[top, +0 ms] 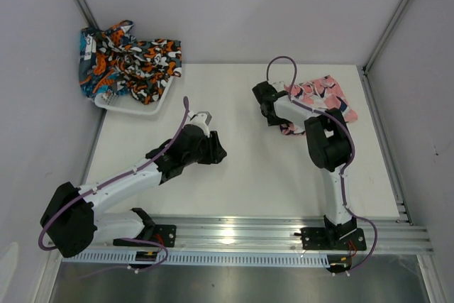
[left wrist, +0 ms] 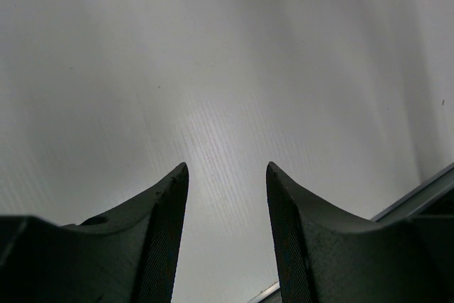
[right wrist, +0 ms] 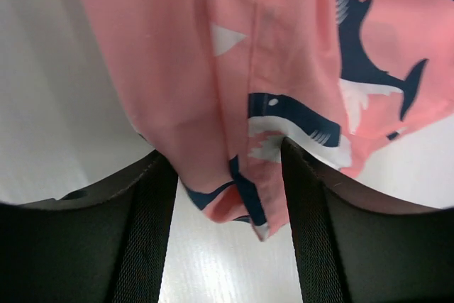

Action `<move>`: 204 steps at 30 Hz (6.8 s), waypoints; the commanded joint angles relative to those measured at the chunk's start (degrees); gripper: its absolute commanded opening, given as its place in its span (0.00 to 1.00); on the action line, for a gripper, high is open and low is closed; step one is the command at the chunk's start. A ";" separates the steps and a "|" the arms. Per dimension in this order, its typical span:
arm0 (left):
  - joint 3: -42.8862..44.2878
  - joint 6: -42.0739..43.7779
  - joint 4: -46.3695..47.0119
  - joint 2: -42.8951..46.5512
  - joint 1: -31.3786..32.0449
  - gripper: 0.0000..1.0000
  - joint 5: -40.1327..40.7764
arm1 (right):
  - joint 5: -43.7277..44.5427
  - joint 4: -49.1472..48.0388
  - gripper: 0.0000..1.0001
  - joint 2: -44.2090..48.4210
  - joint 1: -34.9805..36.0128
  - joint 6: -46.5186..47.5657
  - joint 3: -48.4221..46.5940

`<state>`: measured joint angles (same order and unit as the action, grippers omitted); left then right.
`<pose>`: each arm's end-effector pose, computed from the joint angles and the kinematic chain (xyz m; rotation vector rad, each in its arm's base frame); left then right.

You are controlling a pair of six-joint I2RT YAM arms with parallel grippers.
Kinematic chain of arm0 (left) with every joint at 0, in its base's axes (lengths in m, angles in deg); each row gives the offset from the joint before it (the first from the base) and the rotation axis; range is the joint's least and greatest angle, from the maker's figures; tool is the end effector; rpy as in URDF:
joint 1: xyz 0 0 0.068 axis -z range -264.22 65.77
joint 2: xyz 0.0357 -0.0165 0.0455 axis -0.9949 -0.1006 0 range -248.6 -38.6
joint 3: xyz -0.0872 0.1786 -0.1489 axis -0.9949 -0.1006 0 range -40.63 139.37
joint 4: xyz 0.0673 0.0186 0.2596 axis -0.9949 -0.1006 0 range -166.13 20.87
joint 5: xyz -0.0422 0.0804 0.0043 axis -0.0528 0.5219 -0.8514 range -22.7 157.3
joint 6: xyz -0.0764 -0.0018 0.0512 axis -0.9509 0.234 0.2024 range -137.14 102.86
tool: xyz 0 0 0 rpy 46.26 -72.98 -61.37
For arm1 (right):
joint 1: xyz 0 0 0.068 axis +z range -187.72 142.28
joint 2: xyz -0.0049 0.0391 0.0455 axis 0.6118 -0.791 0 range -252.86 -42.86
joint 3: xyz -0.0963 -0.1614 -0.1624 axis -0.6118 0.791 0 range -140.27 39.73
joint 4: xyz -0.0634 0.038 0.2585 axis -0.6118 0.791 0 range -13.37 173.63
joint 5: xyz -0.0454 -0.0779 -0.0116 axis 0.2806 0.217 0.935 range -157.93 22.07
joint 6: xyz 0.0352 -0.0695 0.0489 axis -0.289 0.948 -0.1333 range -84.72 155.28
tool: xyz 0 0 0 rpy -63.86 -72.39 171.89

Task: Fold and stack the shorts
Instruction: Neatly place the folded shorts to the corner, then grab the shorts from the pile, then move the shorts to the center of the board

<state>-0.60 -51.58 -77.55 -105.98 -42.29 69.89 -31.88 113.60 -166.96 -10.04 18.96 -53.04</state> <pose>0.2311 -0.2026 0.1795 0.1229 2.2792 -0.6820 0.4237 0.1676 0.1001 -0.0925 2.5074 -0.5757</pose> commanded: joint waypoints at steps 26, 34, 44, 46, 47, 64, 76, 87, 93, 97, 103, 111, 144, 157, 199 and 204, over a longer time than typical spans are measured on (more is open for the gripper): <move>0.75 2.62 1.92 -3.38 -0.36 0.51 -1.27 | 19.23 0.20 0.16 -14.85 -10.36 9.81 -15.21; 2.86 3.50 1.48 -6.89 -1.15 0.51 -1.89 | 18.62 8.73 0.17 -29.69 -14.23 11.66 -42.03; 2.68 2.88 1.13 -7.60 -1.50 0.51 -1.97 | 13.88 -1.89 0.70 -24.82 -13.10 16.05 -39.78; 2.60 2.62 0.43 -5.85 -1.50 0.51 -1.02 | 10.20 -2.86 0.82 -21.73 -12.56 15.62 -36.88; 2.51 2.62 -0.79 -4.97 -1.50 0.51 -0.57 | 4.70 -4.09 0.83 -17.98 -12.56 15.53 -35.56; 18.58 0.44 -9.25 3.13 -31.45 0.99 3.22 | -27.86 -27.73 0.92 31.07 -10.10 3.93 15.32; 31.92 -11.61 0.61 -12.94 -50.10 0.99 6.61 | -31.57 -36.18 0.96 41.30 -5.89 -0.21 30.81; 64.54 -13.55 -8.88 -47.04 -50.90 0.99 14.63 | -32.53 -35.74 0.96 39.98 -6.50 -0.82 30.20; 75.18 -12.32 -8.62 -56.71 -51.69 0.99 17.10 | -33.42 -36.36 0.96 40.07 -6.59 -1.26 30.72; 79.06 -12.85 -5.49 -62.52 -52.83 0.63 11.60 | -33.42 -36.36 0.96 40.77 -6.59 -1.70 31.60; 77.40 -11.63 1.03 -58.50 -52.48 0.00 7.16 | -32.63 -36.36 0.96 41.92 -6.59 -1.53 32.39; 74.84 -9.69 11.92 -35.41 -48.27 0.00 -0.38 | -34.38 -38.21 0.95 43.67 -7.03 -2.58 33.71; 71.83 -20.49 25.91 -30.41 -0.64 0.00 -3.91 | -31.74 -16.76 0.93 70.65 -24.95 -12.33 34.59; 100.44 -29.38 31.97 -54.46 3.95 0.00 -10.40 | -38.95 -17.63 0.92 72.15 -35.42 -14.80 36.25; 14.30 4.73 -30.34 17.89 -9.42 0.99 19.73 | -49.85 -28.62 0.75 45.72 -9.49 -16.20 46.28; 12.53 5.34 -31.74 18.15 -7.48 0.99 23.42 | -48.71 -31.96 0.65 40.17 -9.49 -20.15 43.47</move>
<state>12.69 -48.28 -109.73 -89.02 -50.42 88.58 -80.81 86.98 -125.08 -19.78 2.31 -6.16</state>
